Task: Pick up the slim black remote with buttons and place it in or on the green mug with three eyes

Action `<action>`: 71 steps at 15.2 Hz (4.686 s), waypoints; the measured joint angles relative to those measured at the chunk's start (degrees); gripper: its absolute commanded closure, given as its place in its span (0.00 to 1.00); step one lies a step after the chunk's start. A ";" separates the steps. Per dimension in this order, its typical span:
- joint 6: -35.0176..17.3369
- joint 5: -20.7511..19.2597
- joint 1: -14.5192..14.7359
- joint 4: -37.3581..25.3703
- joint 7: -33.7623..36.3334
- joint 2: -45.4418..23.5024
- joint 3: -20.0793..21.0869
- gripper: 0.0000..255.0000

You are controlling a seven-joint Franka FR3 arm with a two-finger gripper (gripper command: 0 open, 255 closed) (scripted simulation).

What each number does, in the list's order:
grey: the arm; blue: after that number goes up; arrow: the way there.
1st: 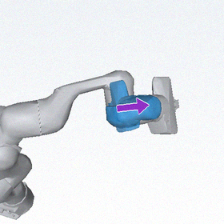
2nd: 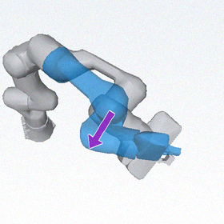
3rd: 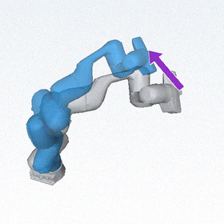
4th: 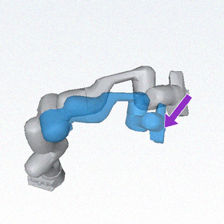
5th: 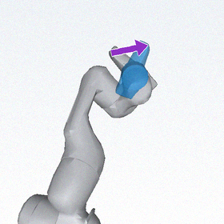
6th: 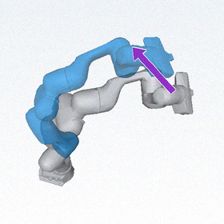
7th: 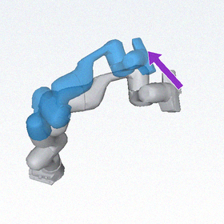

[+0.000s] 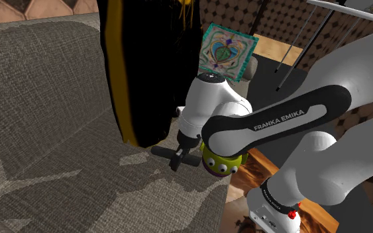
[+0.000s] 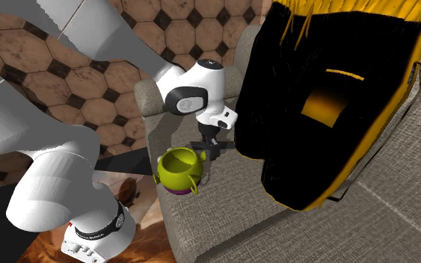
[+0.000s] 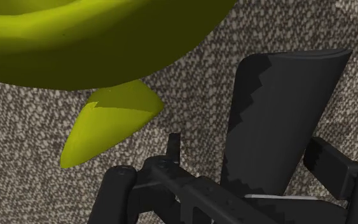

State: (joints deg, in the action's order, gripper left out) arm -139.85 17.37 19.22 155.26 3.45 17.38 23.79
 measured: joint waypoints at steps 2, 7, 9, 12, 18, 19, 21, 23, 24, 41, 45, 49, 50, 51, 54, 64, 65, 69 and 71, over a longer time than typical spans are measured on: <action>0.42 0.04 -0.02 0.07 -0.01 -0.01 -0.07 0.00; 0.48 -0.03 -0.12 0.07 -0.01 0.08 -0.21 1.00; 0.51 -0.06 -0.13 0.03 0.00 0.04 -0.19 1.00; 0.42 -0.04 -0.11 0.07 0.08 0.06 -0.16 1.00; 4.36 0.07 0.20 -1.11 0.05 2.82 -0.72 1.00; 5.18 0.01 0.19 -1.41 0.04 3.26 -0.86 1.00; 7.16 -0.12 0.20 -2.23 0.19 4.34 -1.11 1.00; 9.33 -0.15 0.27 -2.86 0.21 5.79 -1.49 1.00; 10.24 -0.24 0.25 -3.19 0.23 6.14 -1.61 1.00; 25.69 -1.67 0.01 -11.94 1.15 13.02 -4.15 1.00; 29.00 -2.05 -0.11 -14.37 1.40 13.91 -4.68 1.00; 31.49 -2.16 -0.04 -13.46 0.34 17.24 -6.13 1.00; 32.13 -2.15 0.08 -11.95 -0.36 19.31 -6.89 1.00; 32.79 -2.21 0.15 -10.87 -0.88 20.98 -7.50 1.00; 35.09 -2.97 0.18 -5.55 -3.59 28.12 -10.49 1.00; 41.24 -7.20 -1.22 6.13 -9.45 45.06 -17.54 1.00; 40.47 -7.23 -1.26 7.04 -9.68 45.19 -17.61 1.00; 37.49 -6.96 -1.18 10.10 -10.09 45.23 -17.43 1.00; 36.90 -6.72 -0.94 11.11 -9.96 45.78 -17.13 1.00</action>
State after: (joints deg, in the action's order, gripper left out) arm -102.95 10.65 18.28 166.37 -6.52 63.15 6.66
